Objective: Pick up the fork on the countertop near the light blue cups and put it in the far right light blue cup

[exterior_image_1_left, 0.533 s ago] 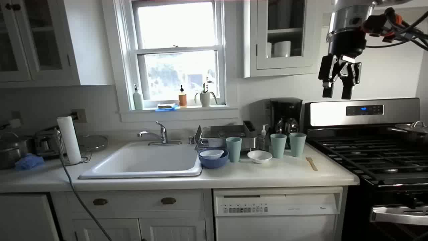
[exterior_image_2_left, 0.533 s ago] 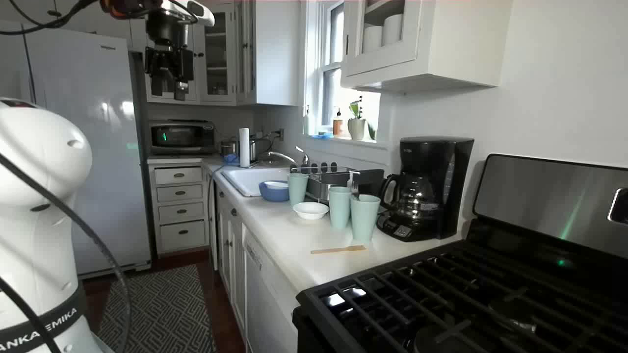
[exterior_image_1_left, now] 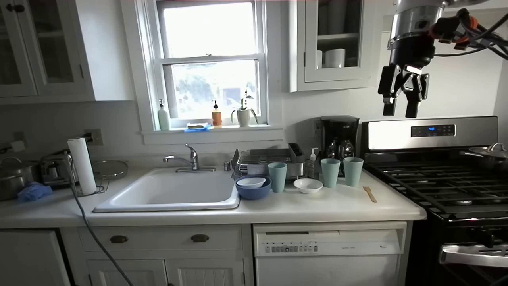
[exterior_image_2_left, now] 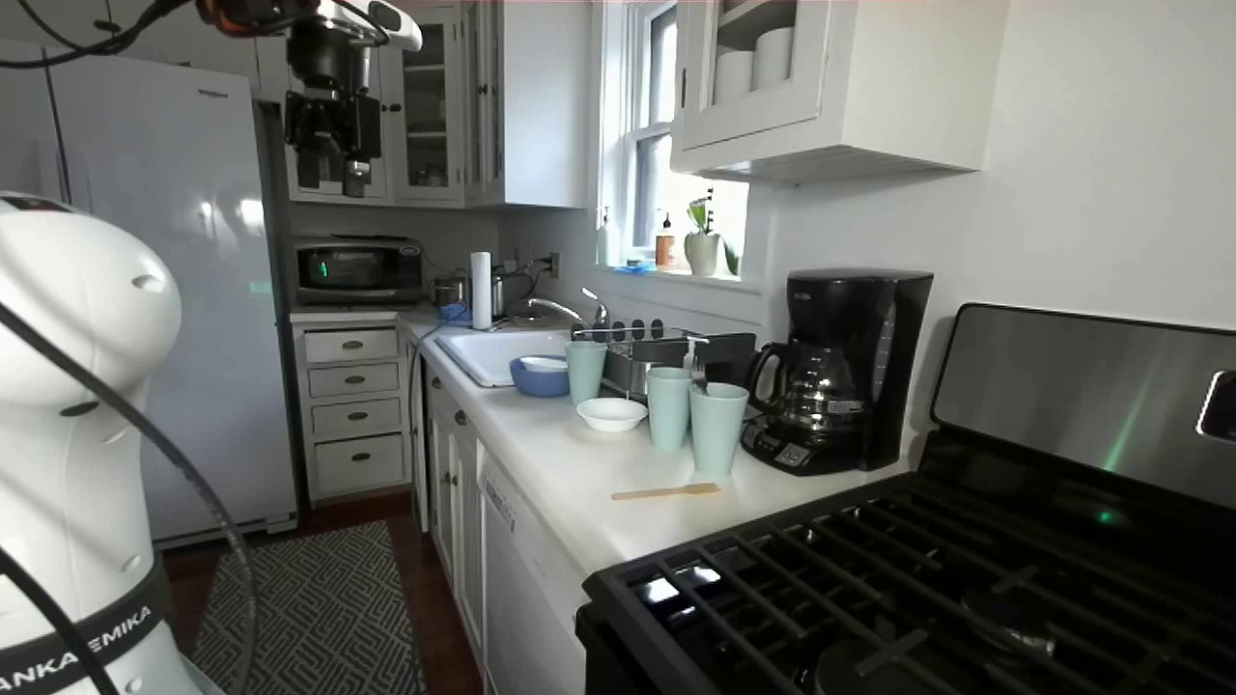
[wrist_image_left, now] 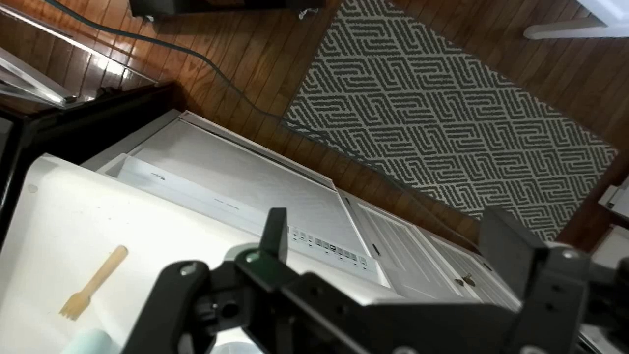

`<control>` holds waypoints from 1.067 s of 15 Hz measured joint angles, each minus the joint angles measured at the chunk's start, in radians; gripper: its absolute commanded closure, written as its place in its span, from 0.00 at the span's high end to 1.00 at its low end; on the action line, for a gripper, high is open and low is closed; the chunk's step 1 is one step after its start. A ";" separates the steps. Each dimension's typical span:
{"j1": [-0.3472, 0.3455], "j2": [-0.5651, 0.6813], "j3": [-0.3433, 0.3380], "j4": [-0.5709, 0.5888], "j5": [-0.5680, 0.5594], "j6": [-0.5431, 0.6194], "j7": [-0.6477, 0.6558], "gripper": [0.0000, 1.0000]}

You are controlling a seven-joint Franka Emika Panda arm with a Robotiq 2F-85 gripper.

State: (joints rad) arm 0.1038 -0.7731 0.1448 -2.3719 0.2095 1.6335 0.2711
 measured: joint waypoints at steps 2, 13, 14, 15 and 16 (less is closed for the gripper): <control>-0.004 0.002 -0.001 0.000 0.000 0.008 0.000 1.00; -0.175 0.239 -0.098 -0.091 0.001 0.308 0.050 1.00; -0.189 0.265 -0.101 -0.104 0.001 0.366 0.074 1.00; -0.201 0.292 -0.101 -0.118 0.000 0.429 0.103 1.00; -0.210 0.320 -0.099 -0.131 -0.002 0.485 0.132 1.00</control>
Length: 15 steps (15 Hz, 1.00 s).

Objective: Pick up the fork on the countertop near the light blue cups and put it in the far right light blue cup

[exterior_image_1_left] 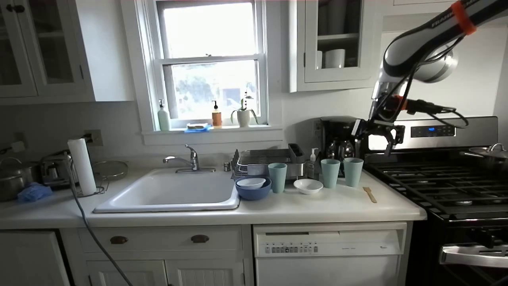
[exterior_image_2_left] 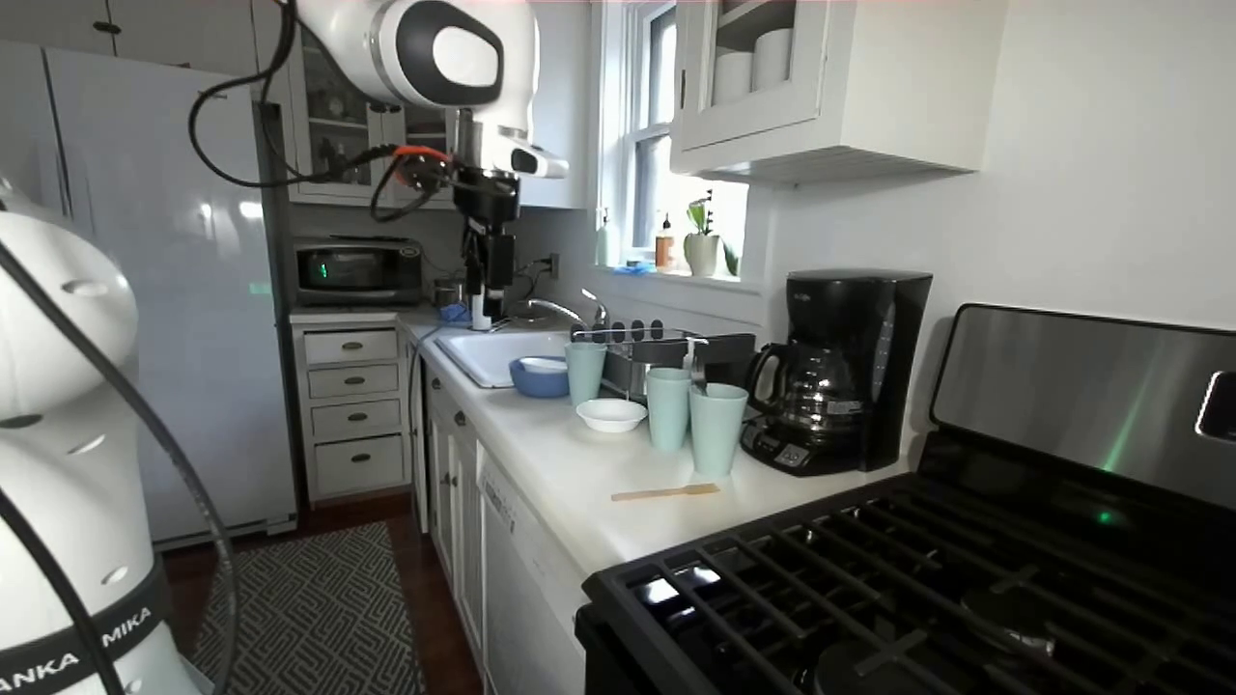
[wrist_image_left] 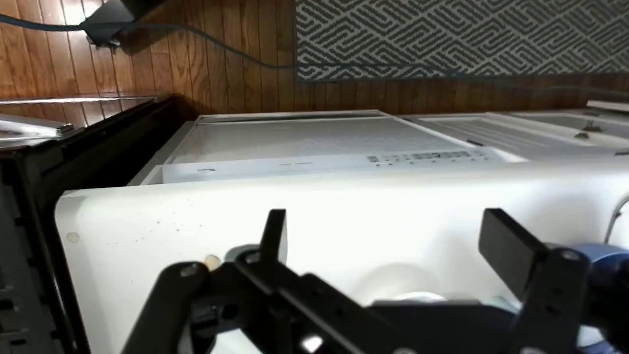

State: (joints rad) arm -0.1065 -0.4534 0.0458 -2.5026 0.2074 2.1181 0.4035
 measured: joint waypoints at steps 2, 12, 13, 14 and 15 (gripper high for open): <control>-0.014 0.060 0.005 -0.020 -0.010 0.089 0.064 1.00; -0.074 0.315 -0.013 -0.033 -0.225 0.377 0.339 1.00; -0.074 0.335 -0.019 -0.032 -0.237 0.402 0.346 1.00; -0.074 0.355 -0.025 -0.031 -0.247 0.425 0.349 1.00; -0.073 0.374 -0.031 -0.029 -0.254 0.447 0.349 1.00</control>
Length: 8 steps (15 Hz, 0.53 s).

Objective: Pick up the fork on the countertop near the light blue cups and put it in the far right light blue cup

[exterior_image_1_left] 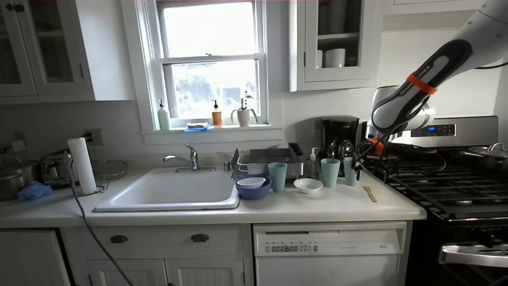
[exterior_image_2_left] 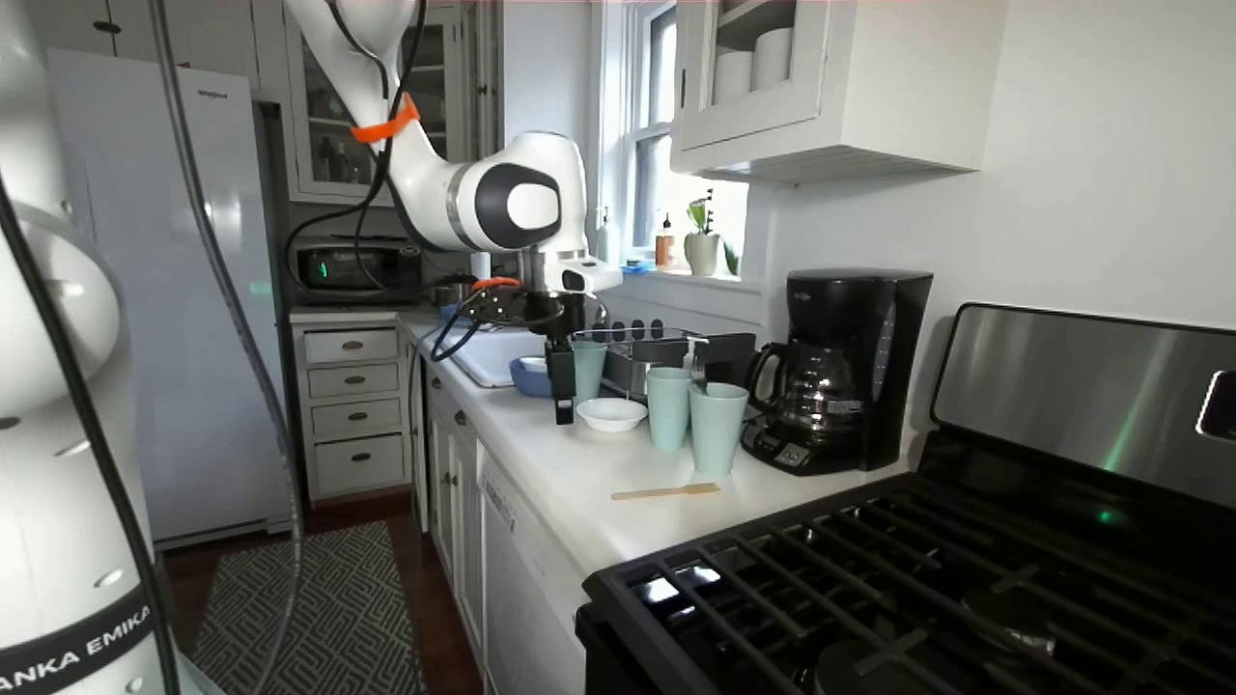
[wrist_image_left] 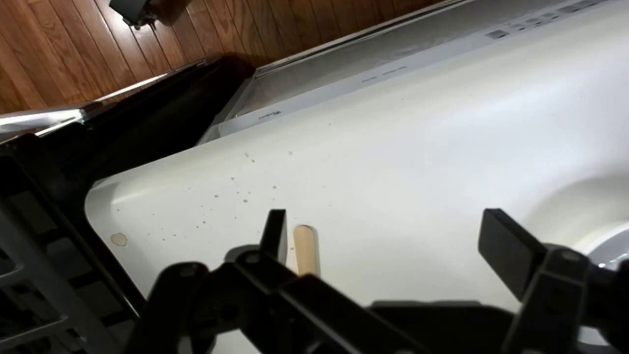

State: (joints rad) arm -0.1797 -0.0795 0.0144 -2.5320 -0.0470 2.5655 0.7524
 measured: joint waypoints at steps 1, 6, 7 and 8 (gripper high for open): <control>0.001 0.017 -0.007 0.002 -0.002 0.022 -0.001 1.00; 0.004 0.123 -0.072 0.030 -0.003 0.109 -0.086 1.00; 0.001 0.155 -0.097 0.043 -0.002 0.130 -0.123 1.00; -0.002 0.186 -0.120 0.056 0.000 0.144 -0.156 1.00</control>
State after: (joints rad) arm -0.1814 0.1062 -0.1058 -2.4761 -0.0473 2.7099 0.5962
